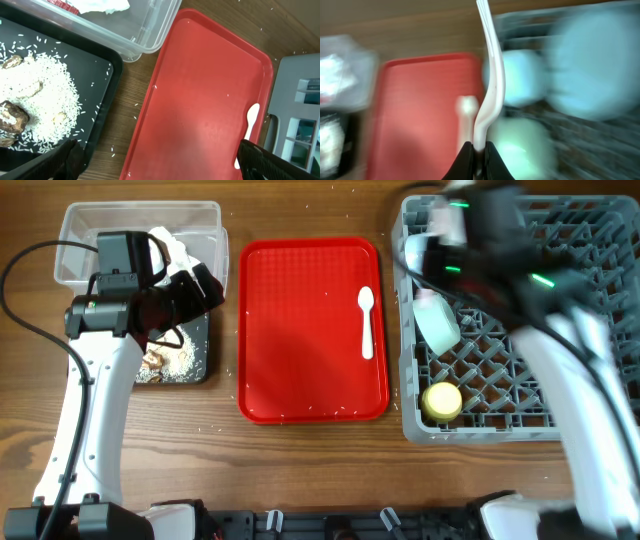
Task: Sort waste into correct bins and load items into the dishwasher rack
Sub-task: 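Pick the white fork with the right gripper and insert it in the rack, then pick the white spoon with the right gripper and insert it in the rack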
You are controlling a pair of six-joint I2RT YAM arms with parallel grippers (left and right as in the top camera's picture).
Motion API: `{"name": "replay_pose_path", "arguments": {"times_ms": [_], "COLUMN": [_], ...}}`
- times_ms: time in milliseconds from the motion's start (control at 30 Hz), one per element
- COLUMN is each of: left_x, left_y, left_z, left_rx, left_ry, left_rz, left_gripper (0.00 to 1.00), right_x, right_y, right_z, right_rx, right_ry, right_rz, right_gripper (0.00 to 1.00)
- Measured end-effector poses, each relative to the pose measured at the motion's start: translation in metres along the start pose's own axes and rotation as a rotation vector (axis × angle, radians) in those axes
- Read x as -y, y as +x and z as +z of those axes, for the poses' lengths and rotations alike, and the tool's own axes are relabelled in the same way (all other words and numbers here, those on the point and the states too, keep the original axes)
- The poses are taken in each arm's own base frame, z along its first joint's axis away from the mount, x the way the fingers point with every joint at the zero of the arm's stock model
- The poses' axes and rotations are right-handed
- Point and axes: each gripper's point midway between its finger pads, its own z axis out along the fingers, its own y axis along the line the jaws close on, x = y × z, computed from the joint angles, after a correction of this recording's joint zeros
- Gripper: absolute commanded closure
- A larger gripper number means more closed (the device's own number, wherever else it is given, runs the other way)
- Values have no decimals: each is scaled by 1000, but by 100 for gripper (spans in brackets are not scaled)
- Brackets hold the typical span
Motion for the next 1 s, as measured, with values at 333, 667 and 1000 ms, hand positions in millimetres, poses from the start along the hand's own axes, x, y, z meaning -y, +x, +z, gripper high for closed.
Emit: {"name": "replay_pose_path", "arguments": {"times_ms": [333,667,1000], "left_x": [0,0,0], "left_y": [0,0,0], "left_z": [0,0,0], "left_rx": [0,0,0], "left_ry": [-1,0,-1], "left_rz": [0,0,0], "left_gripper": [0,0,0], "right_x": [132,93,-109], "right_y": [95,88,14], "right_z": [65,85,50], "right_rx": [-362,-321,-37], "right_ry": [330,97,-584], "right_rz": [-146,-139,-22], "right_gripper": [91,49,34]}}
